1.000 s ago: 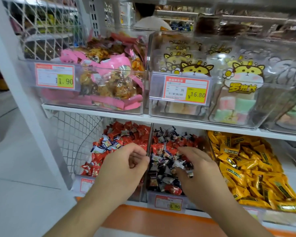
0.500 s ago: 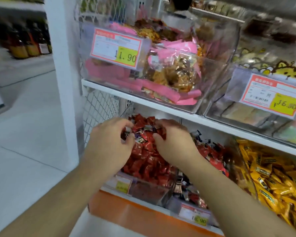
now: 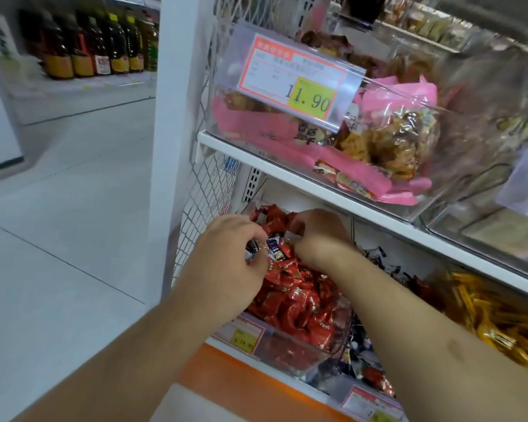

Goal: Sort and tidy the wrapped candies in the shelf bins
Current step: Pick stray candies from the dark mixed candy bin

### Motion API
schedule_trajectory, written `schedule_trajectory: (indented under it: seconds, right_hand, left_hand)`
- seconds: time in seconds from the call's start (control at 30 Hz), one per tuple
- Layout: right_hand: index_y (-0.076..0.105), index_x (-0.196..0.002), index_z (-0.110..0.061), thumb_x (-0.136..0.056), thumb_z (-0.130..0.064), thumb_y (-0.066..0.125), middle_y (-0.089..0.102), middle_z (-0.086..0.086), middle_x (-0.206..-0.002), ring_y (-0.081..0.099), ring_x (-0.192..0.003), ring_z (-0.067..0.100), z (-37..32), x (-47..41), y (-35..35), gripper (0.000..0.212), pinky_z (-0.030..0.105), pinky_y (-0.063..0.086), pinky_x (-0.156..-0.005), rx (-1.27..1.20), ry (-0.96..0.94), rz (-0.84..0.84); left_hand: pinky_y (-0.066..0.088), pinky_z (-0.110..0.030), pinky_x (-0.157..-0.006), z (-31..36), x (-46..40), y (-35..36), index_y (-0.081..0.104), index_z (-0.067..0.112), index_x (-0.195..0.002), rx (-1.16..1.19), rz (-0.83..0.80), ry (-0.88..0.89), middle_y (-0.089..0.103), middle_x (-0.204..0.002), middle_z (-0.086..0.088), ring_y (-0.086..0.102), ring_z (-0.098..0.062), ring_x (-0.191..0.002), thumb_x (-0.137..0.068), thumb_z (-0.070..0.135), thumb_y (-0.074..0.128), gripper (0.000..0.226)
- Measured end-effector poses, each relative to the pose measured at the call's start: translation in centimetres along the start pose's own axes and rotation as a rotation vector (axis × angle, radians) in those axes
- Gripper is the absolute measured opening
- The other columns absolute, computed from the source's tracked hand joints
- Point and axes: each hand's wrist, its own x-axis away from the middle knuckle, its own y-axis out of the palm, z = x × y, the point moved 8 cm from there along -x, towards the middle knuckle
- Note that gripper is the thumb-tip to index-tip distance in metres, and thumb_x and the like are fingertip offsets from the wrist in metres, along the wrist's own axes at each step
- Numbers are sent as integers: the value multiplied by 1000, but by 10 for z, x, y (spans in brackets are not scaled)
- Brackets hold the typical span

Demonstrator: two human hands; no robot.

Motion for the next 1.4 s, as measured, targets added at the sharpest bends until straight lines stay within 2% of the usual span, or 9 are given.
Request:
schedule_trajectory:
  seconds: [0.27,0.4,0.5,0.6,0.7,0.77,0.97,1.1,1.4]
  right_hand:
    - [60,-92,-28,-93,-35,73,65,-9,-87,63,-81,11,2,72,-46,14,32,56,-72,-262,-98,186]
    - [64,-92,-27,-95,-36,71,65,-10,-83,60,-66,5,28,143,-68,12,24,48,-57,-667,-43,287]
    - [63,-91,-27,-96,-29,70,64,-13,-86,57,-63,9,64,173,-70,9,24,46,-56,-703,32,366]
    - [65,-102,-33,-98,-34,68,68,-23,-86,63,-74,1,100,186,-55,6,19,48,-53,-575,149,322]
    - [63,-125,-35,-98,-39,65,67,-20,-121,61,-88,-4,122,193,-48,28,18,45,-68,-414,199,297]
    - [62,-122,-35,-99,-35,64,66,-16,-121,64,-97,8,126,196,-50,23,25,49,-71,-452,197,295]
    - [59,-101,-39,-100,-32,63,66,-21,-106,63,-84,-3,135,193,-42,8,11,47,-61,-572,206,257]
    - [60,-98,-38,-101,-29,61,66,-21,-98,65,-79,-1,138,188,-40,9,17,54,-61,-660,190,240]
    - [61,-103,-38,-98,-30,64,65,-24,-104,62,-89,-7,142,185,-39,9,16,54,-71,-720,128,211]
  left_hand:
    - [34,-47,-117,9,-1,-1,74,31,-100,-79,37,16,68,-115,18,57,-6,-123,-87,22,72,16]
    - [14,-32,-121,19,3,1,75,29,-100,-125,34,53,67,-121,20,49,3,-127,-88,21,72,15]
    - [8,-18,-114,29,6,5,75,30,-100,-129,-2,103,66,-119,21,42,12,-114,-90,21,70,15]
    - [20,-19,-113,41,9,12,74,34,-103,-136,-21,127,66,-115,23,47,10,-110,-91,21,70,18]
    - [38,-5,-86,50,8,27,73,33,-108,-91,-87,88,64,-113,24,58,4,-101,-93,22,69,19]
    - [42,-8,-75,55,2,39,73,31,-108,-93,-95,69,63,-107,21,59,3,-90,-94,24,69,16]
    - [51,-25,-71,64,-54,77,74,21,-102,-192,-48,62,74,-96,4,66,-13,-79,-94,22,67,11]
    - [55,-35,-84,47,-88,110,71,16,-109,-358,-107,4,71,-109,-8,67,-29,-100,-96,27,64,19]
    - [56,-37,-90,29,-95,140,72,26,-112,-497,-250,-27,72,-116,-2,67,-29,-105,-94,37,66,22]
